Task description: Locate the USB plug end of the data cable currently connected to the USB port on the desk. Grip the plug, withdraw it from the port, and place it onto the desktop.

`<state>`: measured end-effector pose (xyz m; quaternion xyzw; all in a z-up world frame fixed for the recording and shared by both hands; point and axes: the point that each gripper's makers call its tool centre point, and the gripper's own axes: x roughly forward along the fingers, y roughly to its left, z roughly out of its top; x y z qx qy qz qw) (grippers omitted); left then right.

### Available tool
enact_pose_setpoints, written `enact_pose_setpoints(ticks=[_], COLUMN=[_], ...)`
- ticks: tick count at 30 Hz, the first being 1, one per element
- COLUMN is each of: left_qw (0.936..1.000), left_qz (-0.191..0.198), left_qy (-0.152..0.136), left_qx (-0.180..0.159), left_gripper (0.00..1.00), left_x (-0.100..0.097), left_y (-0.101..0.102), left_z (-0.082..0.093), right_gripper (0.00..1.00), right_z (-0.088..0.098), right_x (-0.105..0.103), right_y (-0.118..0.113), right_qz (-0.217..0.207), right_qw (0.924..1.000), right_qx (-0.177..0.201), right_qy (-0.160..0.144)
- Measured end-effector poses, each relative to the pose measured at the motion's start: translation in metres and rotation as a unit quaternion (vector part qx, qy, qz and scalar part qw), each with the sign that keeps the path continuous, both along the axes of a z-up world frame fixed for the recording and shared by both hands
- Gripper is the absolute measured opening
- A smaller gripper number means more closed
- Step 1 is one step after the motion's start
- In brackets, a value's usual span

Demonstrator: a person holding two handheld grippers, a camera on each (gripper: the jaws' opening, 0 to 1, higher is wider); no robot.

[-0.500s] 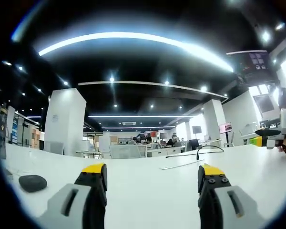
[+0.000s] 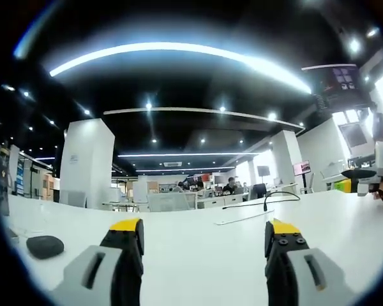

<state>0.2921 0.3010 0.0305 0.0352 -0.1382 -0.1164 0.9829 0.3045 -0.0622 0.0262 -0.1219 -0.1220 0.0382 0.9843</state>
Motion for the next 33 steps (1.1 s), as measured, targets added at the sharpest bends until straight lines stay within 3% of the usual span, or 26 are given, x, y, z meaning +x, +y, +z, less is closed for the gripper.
enact_pose_setpoints(ticks=[33], left_qw=[0.9998], left_qz=[0.000], left_qy=[0.008], left_qx=[0.019], left_gripper=[0.76], left_x=[0.0011], left_y=[-0.0026], left_z=[-0.0054], right_gripper=[0.54], right_z=[-0.0034], right_x=[0.0007], right_y=[-0.0007], right_qz=[-0.002], right_qw=[0.9999], right_qx=[-0.009], right_qy=[0.006])
